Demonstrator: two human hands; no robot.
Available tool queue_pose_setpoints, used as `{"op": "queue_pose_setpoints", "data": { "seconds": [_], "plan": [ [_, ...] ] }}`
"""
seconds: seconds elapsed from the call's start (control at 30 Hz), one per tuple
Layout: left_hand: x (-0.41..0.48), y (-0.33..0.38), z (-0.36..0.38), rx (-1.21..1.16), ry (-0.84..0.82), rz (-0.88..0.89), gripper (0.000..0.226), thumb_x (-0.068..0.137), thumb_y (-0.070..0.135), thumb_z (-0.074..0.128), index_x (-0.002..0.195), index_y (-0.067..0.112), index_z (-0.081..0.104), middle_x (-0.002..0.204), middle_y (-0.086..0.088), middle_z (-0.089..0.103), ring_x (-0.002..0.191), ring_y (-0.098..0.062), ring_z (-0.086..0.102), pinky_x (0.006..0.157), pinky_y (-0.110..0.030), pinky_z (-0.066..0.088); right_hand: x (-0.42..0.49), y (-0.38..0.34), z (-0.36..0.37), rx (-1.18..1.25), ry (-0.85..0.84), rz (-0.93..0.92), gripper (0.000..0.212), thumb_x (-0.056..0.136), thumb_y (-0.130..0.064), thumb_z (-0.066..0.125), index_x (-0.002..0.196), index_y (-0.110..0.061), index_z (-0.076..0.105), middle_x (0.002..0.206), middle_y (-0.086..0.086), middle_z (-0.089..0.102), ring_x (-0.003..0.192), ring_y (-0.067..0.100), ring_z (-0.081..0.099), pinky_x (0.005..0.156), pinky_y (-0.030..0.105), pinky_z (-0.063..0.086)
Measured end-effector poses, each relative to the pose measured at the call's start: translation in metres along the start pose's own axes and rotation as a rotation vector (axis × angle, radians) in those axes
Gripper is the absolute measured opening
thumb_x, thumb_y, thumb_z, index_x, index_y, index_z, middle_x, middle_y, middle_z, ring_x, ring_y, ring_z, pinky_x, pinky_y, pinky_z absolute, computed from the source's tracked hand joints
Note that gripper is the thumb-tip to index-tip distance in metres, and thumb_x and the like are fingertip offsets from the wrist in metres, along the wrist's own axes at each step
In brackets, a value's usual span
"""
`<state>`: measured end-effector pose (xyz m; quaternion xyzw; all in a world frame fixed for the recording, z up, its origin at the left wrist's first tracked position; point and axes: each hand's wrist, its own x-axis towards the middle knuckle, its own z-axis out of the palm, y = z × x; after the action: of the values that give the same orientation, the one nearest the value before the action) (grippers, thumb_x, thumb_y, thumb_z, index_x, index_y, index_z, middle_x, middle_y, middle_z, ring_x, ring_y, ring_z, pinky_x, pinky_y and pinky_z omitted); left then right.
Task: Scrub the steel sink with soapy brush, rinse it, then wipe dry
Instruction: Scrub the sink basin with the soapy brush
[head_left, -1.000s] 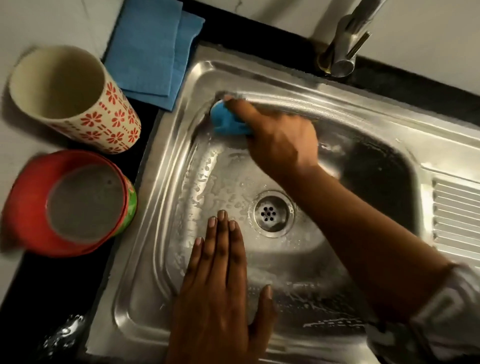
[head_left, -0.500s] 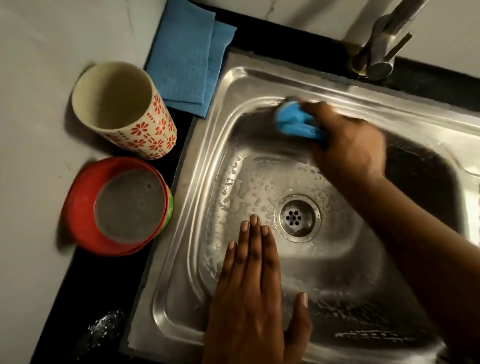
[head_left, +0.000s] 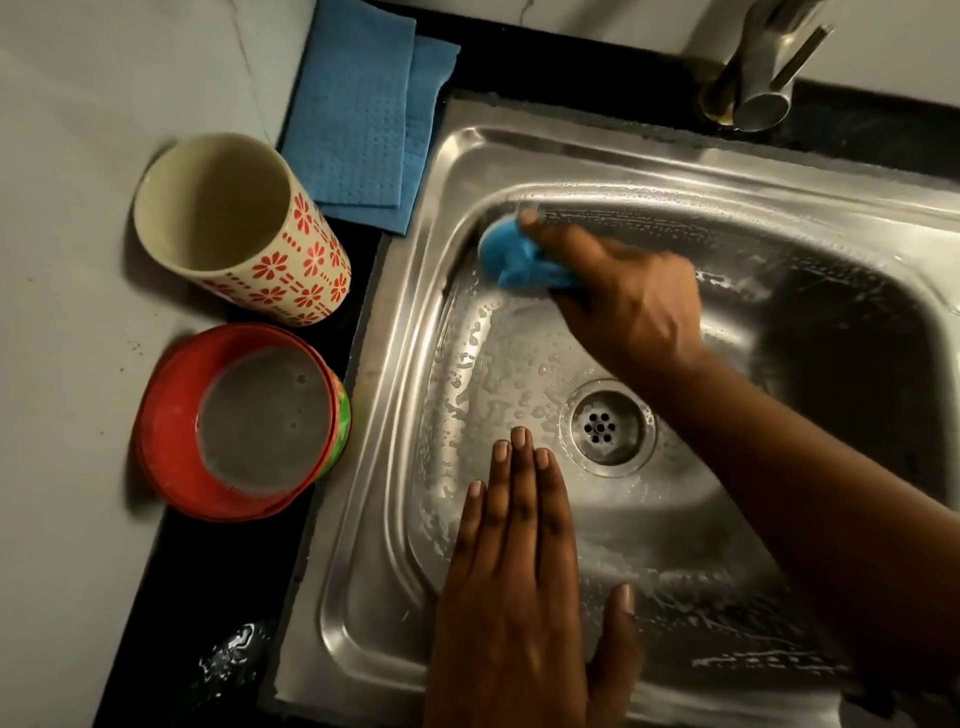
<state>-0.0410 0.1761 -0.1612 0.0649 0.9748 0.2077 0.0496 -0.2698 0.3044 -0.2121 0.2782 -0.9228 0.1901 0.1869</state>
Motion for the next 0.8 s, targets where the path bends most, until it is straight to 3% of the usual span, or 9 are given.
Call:
{"op": "queue_pose_setpoints", "data": {
  "seconds": [0.17, 0.3, 0.47, 0.6, 0.8],
  "plan": [
    [0.000, 0.000, 0.000, 0.026, -0.021, 0.006, 0.083, 0.104, 0.056, 0.031, 0.164, -0.001, 0.027, 0.175, -0.016, 0.017, 0.163, -0.031, 0.018, 0.125, -0.049, 0.026, 0.011, 0.002, 0.006, 0.038, 0.050, 0.013, 0.040, 0.105, -0.047, 0.054, 0.140, -0.033, 0.043, 0.110, 0.000, 0.076, 0.071, 0.026, 0.072, 0.049, 0.037, 0.055],
    [0.001, 0.001, 0.000, 0.036, -0.020, 0.001, 0.084, 0.101, 0.056, 0.038, 0.163, 0.000, 0.030, 0.175, -0.016, 0.020, 0.162, -0.031, 0.019, 0.126, -0.047, 0.025, -0.008, 0.007, 0.023, 0.081, 0.021, 0.086, 0.043, 0.104, -0.041, 0.059, 0.143, -0.037, 0.041, 0.117, -0.005, 0.075, 0.070, 0.027, 0.072, 0.048, 0.036, 0.053],
    [0.001, 0.001, 0.002, 0.041, -0.010, 0.010, 0.086, 0.097, 0.055, 0.045, 0.162, -0.001, 0.032, 0.174, -0.017, 0.023, 0.162, -0.031, 0.020, 0.126, -0.046, 0.026, -0.022, 0.016, 0.037, 0.043, -0.066, 0.058, 0.044, 0.102, -0.042, 0.061, 0.142, -0.036, 0.044, 0.113, 0.002, 0.076, 0.064, 0.030, 0.069, 0.045, 0.035, 0.051],
    [0.002, 0.000, 0.004, 0.032, 0.014, 0.003, 0.084, 0.100, 0.057, 0.038, 0.160, -0.001, 0.036, 0.172, -0.018, 0.027, 0.161, -0.032, 0.024, 0.126, -0.046, 0.027, -0.013, 0.026, 0.041, 0.015, -0.026, 0.018, 0.039, 0.103, -0.040, 0.061, 0.140, -0.036, 0.049, 0.108, -0.001, 0.076, 0.072, 0.029, 0.072, 0.046, 0.039, 0.052],
    [0.004, 0.002, 0.004, 0.038, -0.001, -0.001, 0.085, 0.097, 0.056, 0.042, 0.158, -0.002, 0.040, 0.171, -0.019, 0.030, 0.160, -0.032, 0.025, 0.125, -0.046, 0.028, -0.029, 0.017, 0.072, -0.128, -0.369, 0.119, 0.050, 0.100, -0.045, 0.056, 0.146, -0.043, 0.039, 0.110, 0.008, 0.073, 0.066, 0.035, 0.067, 0.048, 0.039, 0.054]
  ]
}}
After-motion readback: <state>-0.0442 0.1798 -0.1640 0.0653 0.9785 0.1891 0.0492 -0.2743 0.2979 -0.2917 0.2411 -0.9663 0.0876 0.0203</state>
